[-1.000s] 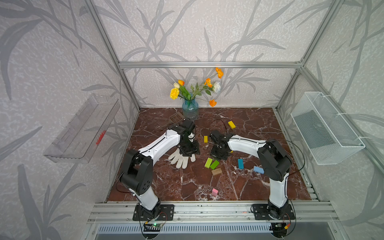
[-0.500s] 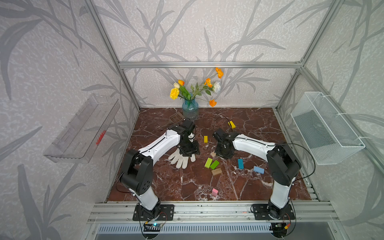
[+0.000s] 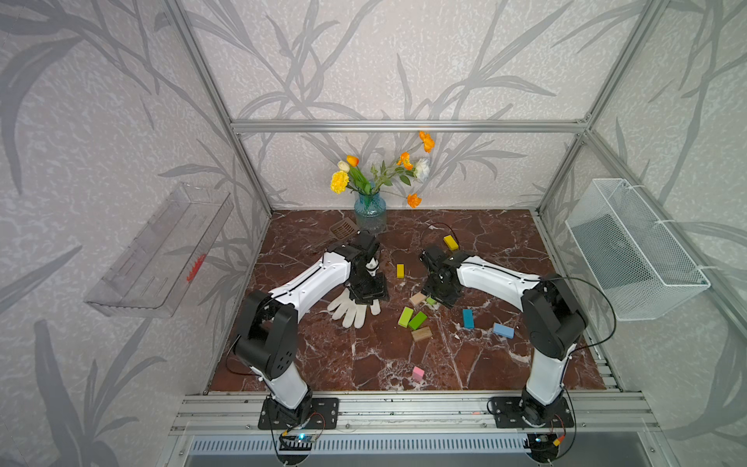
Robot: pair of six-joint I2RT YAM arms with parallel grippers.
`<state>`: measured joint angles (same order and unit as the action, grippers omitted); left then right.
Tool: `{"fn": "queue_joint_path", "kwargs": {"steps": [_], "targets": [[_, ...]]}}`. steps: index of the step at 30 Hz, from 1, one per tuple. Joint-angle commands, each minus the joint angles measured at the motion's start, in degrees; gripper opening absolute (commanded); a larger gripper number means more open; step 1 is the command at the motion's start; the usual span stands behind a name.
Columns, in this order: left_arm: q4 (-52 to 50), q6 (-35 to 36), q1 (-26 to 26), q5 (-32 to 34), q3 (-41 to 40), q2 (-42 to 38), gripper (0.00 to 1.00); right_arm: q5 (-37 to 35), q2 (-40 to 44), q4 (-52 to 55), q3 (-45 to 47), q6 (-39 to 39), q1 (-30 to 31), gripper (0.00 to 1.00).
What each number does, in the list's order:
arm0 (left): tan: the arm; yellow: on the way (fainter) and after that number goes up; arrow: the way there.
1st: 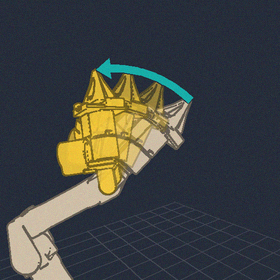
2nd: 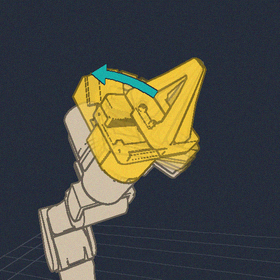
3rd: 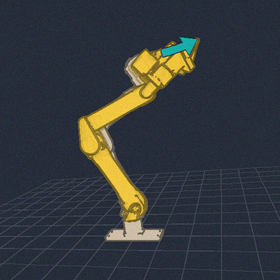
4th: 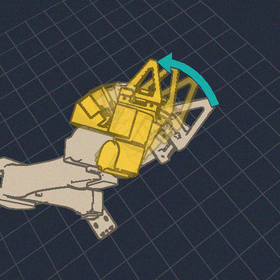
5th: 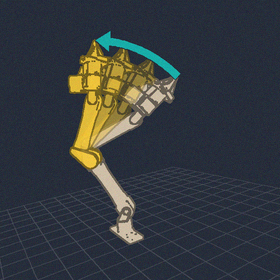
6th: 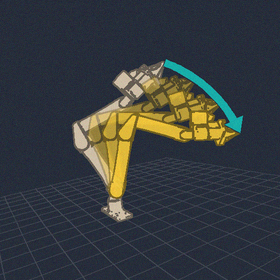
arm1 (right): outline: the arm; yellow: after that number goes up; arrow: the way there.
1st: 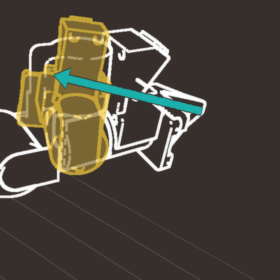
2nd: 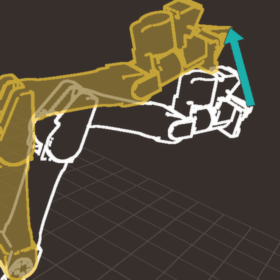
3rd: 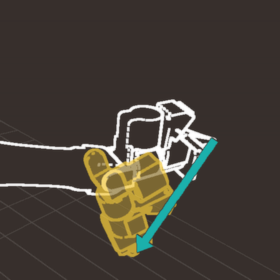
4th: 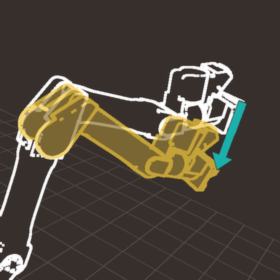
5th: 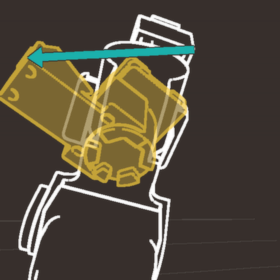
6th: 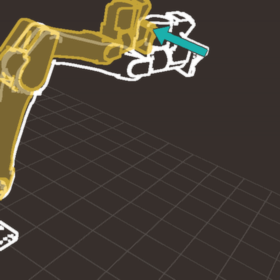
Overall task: Assemble the letter c with building blocks
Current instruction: Pick up the building block from the center of the board, then assemble the building block at the center of the board.
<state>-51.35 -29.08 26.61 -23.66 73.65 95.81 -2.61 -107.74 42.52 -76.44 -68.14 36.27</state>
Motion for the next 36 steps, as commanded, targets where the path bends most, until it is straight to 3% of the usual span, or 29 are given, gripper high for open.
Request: {"fn": "queue_joint_path", "kwargs": {"steps": [1, 26, 32, 36], "targets": [[-0.24, 0.47, -0.28, 0.11, -0.33, -0.22, 0.54, -1.39, -1.42, 1.68, -2.2, -2.1, -0.59, 0.61], [-0.87, 1.82, -1.07, -0.07, -0.39, 0.16, 0.54, -0.77, -7.47, 1.83, -3.51, -2.37, -1.29, 0.41], [-1.16, 1.86, -1.25, -0.11, -0.17, -0.1, 0.54, -1.37, -6.75, 2.88, -4.19, -0.58, -1.12, 0.24], [-1.6, 2.09, -1.56, -0.16, 0.29, -0.05, 0.54, -3.39, -4.66, 5.78, -5.89, 2.25, -0.35, 0.18]]}}
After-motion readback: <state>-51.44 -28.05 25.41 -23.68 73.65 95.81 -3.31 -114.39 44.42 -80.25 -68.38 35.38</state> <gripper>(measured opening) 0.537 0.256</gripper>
